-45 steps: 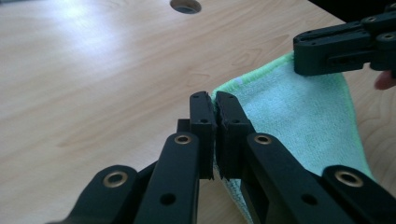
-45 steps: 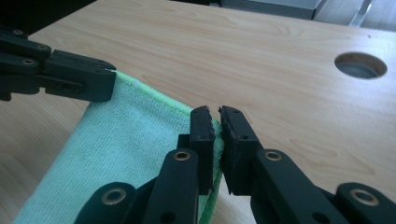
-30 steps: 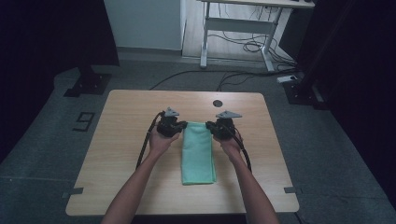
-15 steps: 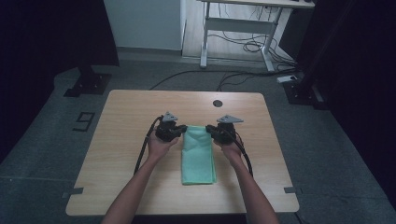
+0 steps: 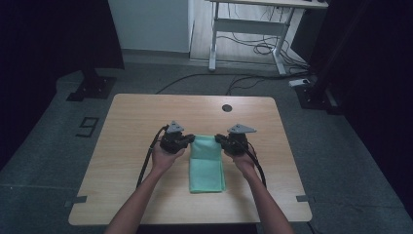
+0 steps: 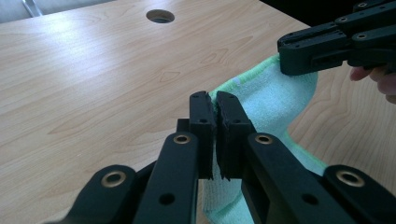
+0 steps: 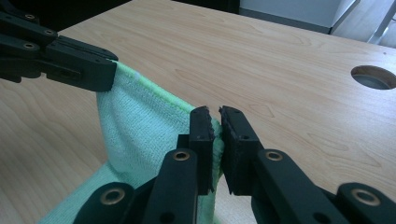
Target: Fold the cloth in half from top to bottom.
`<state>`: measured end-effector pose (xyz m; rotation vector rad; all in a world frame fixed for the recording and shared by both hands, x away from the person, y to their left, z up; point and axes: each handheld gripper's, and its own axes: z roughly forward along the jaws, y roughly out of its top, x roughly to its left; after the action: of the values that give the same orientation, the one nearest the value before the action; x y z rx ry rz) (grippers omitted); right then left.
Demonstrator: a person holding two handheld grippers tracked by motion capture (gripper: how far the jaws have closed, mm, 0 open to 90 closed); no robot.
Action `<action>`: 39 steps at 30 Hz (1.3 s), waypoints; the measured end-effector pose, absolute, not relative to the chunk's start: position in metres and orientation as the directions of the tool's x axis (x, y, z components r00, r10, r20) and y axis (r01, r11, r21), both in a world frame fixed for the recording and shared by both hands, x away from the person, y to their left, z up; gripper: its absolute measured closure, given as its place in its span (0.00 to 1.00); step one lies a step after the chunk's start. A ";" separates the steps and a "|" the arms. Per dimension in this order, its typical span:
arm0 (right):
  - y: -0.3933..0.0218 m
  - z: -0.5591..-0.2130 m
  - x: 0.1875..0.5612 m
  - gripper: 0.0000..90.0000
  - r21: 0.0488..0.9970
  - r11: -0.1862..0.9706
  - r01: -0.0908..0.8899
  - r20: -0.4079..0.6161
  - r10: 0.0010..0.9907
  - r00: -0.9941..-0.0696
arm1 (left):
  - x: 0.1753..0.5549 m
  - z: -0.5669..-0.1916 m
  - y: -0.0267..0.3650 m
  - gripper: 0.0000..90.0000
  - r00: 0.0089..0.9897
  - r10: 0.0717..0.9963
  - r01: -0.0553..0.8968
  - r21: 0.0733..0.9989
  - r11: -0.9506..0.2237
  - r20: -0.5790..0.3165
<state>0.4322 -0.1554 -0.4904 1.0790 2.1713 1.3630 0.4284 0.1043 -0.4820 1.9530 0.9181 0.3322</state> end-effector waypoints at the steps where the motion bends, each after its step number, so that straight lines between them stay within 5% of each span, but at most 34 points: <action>1: -0.155 -0.490 0.432 0.92 0.876 0.247 0.414 0.092 0.757 -0.646 | 0.428 -0.482 0.104 0.95 0.684 0.717 0.471 0.831 -0.298 -0.131; 39: -0.154 -0.490 0.398 0.92 0.884 0.271 0.382 0.082 0.713 -0.696 | 0.398 -0.483 0.113 0.95 0.703 0.699 0.475 0.818 -0.324 -0.131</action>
<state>0.3982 -0.1536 -0.4904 0.9990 2.2153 1.3961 0.3977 0.1126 -0.4830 1.9861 0.9012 0.3063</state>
